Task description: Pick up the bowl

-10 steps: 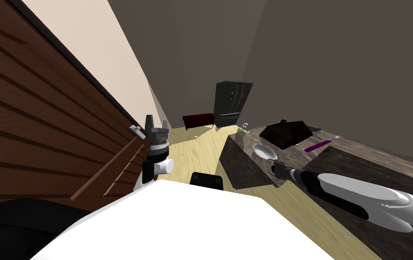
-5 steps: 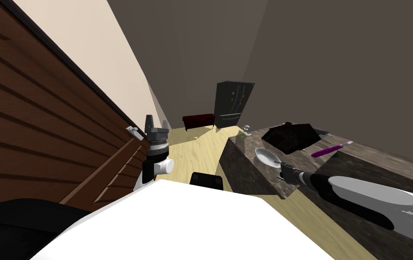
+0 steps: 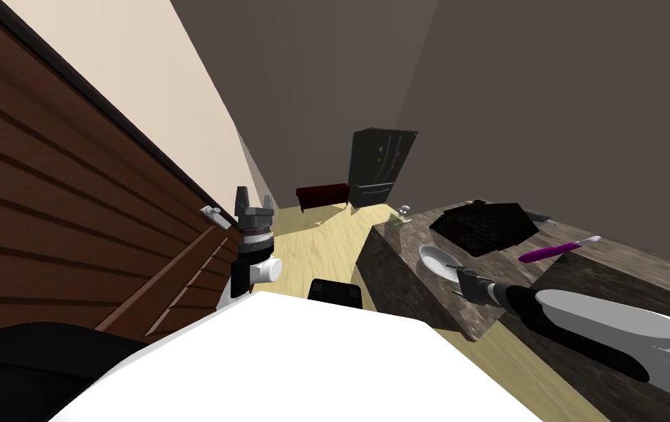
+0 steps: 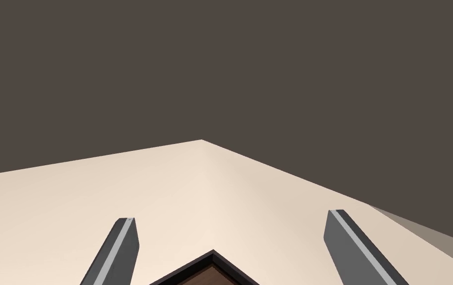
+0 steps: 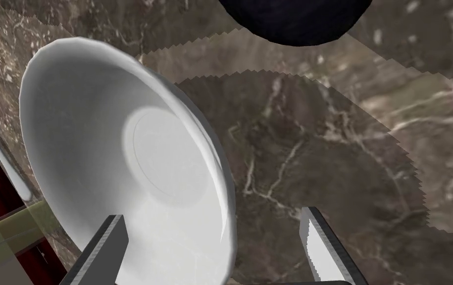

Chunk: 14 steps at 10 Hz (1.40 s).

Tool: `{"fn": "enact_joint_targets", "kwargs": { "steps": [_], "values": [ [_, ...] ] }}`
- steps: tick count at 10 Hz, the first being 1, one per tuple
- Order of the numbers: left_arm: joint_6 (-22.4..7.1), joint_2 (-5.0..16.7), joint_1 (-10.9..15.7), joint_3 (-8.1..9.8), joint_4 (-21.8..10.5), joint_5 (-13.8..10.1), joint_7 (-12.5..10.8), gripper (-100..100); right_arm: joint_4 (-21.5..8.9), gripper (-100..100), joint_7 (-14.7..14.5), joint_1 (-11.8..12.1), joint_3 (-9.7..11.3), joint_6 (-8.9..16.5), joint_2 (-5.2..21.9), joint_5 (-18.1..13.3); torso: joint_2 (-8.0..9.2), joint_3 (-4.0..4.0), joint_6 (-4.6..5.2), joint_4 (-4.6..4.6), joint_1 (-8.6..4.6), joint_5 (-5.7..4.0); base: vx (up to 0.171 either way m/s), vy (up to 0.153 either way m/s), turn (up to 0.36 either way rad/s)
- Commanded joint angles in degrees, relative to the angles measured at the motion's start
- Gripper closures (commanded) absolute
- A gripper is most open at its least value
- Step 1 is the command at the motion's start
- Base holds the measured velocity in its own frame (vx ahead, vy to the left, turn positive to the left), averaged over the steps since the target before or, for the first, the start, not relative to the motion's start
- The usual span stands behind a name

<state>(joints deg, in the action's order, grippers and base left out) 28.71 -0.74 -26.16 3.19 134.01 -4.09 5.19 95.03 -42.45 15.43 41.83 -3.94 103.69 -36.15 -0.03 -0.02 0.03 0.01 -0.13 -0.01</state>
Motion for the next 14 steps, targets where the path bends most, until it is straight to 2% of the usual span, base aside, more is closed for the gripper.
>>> {"fn": "enact_joint_targets", "kwargs": {
  "steps": [1, 2, 4, 5, 6, 10, 11, 12, 13, 14],
  "values": [
    [0.00, 0.00, 0.00, 0.00, 0.00, 0.00, 0.00, 0, 0.00, 0, 0.00, 0.00, 0.00, 0.00, 0.00, 0.00, 0.00, 0.00, 0.00, 0.00, 0.00, 0.00, 0.000, 0.000, 0.000],
    [0.00, 0.00, 0.00, 0.00, 0.00, 0.00, 0.00, 0, -1.08, -100, -0.39, 0.29, 0.26, 0.57, -1.75, -0.49, 0.01, 0.01, 0.00, 0.00, 0.00, 0.00, 0.019, -0.001, 0.073],
    [0.00, 0.00, 0.00, 0.00, 0.00, 0.00, 0.00, 0, -1.73, -100, -0.63, 0.47, 0.40, 0.91, -2.80, -0.79, -0.11, -0.06, -0.02, -0.03, -0.02, -0.02, 0.037, -0.005, 0.054],
    [0.00, 0.00, 0.00, 0.00, 0.00, 0.00, 0.00, 0, -1.65, -100, 0.02, -0.68, 1.56, 0.97, -2.67, -1.19, -0.11, -0.06, 0.00, -0.03, -0.03, 0.00, 0.014, -0.004, 0.001],
    [0.00, 0.00, 0.00, 0.00, 0.00, 0.00, 0.00, 0, -1.68, 100, -0.12, -0.53, 1.39, 0.96, -2.69, -1.14, -0.05, -0.03, 0.00, -0.02, -0.01, 0.00, 0.000, 0.000, 0.000],
    [0.00, 0.00, 0.00, 0.00, 0.00, 0.00, 0.00, 0, -1.65, 100, -0.06, -0.53, 1.43, 0.90, -2.73, -1.11, 0.02, 0.02, -0.01, 0.02, 0.04, 0.05, 0.000, 0.000, -0.003],
    [0.00, 0.00, 0.00, 0.00, 0.00, 0.00, 0.00, 0, -1.64, 0, -0.06, -0.52, 1.44, 0.90, -2.74, -1.11, 0.04, 0.03, -0.01, 0.03, 0.06, 0.06, 0.000, 0.000, 0.000],
    [0.00, 0.00, 0.00, 0.00, 0.00, 0.00, 0.00, 0, -0.65, 100, -0.23, 0.17, 0.16, 0.34, -1.05, -0.30, 0.04, 0.04, -0.01, 0.03, 0.07, 0.07, -0.028, 0.004, -0.085],
    [0.00, 0.00, 0.00, 0.00, 0.00, 0.00, 0.00, 0, 0.00, 100, 0.02, -0.02, 0.02, 0.00, 0.00, -0.01, 0.14, 0.10, 0.03, 0.06, 0.11, 0.13, -0.045, 0.002, -0.078],
    [0.00, 0.00, 0.00, 0.00, 0.00, 0.00, 0.00, 0, -0.62, 100, -0.02, -0.17, 0.33, 0.19, -0.82, -0.28, 0.24, 0.15, 0.03, 0.08, 0.13, 0.13, -0.020, 0.000, -0.015]
  ]
}}
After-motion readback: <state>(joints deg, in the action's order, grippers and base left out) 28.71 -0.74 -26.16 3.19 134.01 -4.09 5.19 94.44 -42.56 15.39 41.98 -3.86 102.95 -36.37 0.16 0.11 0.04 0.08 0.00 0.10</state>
